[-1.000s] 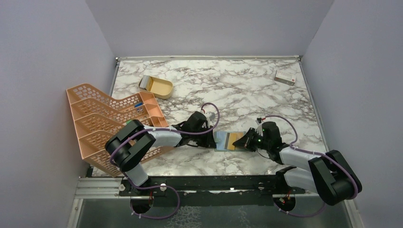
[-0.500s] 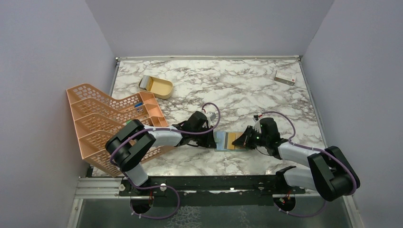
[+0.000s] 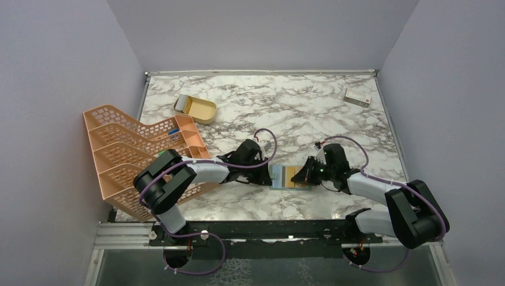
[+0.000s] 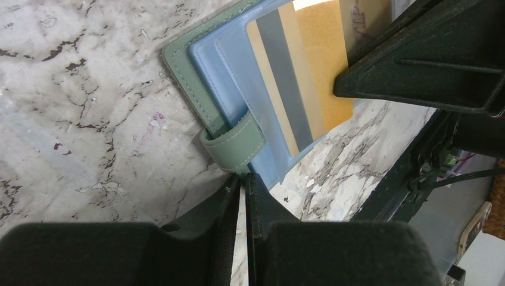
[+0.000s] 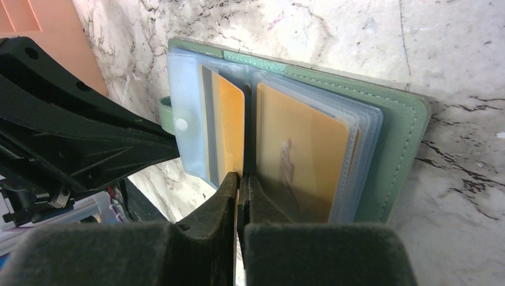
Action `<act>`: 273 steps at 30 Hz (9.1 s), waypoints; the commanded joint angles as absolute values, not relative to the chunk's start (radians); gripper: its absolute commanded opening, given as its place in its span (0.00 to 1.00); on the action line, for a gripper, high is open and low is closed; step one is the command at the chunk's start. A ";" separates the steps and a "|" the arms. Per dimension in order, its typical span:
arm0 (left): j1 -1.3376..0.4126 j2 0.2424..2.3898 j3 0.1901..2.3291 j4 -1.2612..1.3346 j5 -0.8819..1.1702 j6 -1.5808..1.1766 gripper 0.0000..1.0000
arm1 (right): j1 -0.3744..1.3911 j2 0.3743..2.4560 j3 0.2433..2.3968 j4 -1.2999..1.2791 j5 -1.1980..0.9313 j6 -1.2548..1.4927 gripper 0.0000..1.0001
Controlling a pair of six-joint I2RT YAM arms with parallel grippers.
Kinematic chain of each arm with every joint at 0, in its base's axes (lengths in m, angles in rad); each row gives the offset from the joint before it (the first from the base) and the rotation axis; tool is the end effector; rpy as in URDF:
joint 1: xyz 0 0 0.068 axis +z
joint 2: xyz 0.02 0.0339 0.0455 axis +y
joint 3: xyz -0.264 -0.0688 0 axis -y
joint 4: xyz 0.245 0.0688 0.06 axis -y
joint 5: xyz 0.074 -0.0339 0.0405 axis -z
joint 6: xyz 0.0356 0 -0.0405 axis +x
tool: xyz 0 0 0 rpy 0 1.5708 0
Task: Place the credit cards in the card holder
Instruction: Insert the credit card into the card holder, then close the card holder at the center of the board.
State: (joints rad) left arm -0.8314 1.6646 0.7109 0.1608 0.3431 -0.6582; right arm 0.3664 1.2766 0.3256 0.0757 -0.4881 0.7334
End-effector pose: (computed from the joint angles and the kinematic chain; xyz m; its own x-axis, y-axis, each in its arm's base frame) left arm 0.2006 -0.2378 0.1346 -0.9027 0.1350 -0.4086 0.3827 0.6860 -0.6189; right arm 0.1828 0.0880 0.1206 -0.9321 0.2756 -0.2350 0.0363 0.7167 0.6964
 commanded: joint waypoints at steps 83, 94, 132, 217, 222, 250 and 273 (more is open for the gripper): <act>-0.901 1.563 0.753 0.266 0.200 -0.669 0.41 | 0.370 1.249 0.509 -0.194 -0.332 0.594 0.37; -0.901 1.655 0.750 0.297 0.221 -0.669 0.43 | 0.371 1.283 0.500 -0.140 -0.369 0.600 0.36; -0.901 1.577 0.739 0.256 0.186 -0.684 0.40 | 0.411 1.187 0.570 -0.357 -0.217 0.624 0.39; -0.902 1.743 0.818 0.226 0.165 -0.628 0.38 | 0.364 1.000 0.450 -0.179 -0.443 0.818 0.76; -0.902 1.711 0.828 0.148 0.088 -0.600 0.40 | 0.364 1.009 0.453 -0.219 -0.396 0.799 0.71; -0.902 1.630 0.825 0.033 -0.025 -0.544 0.39 | 0.363 0.987 0.548 -0.428 -0.097 0.653 0.05; -0.902 1.675 0.822 0.065 0.015 -0.569 0.34 | 0.365 1.042 0.493 -0.194 -0.497 0.773 0.39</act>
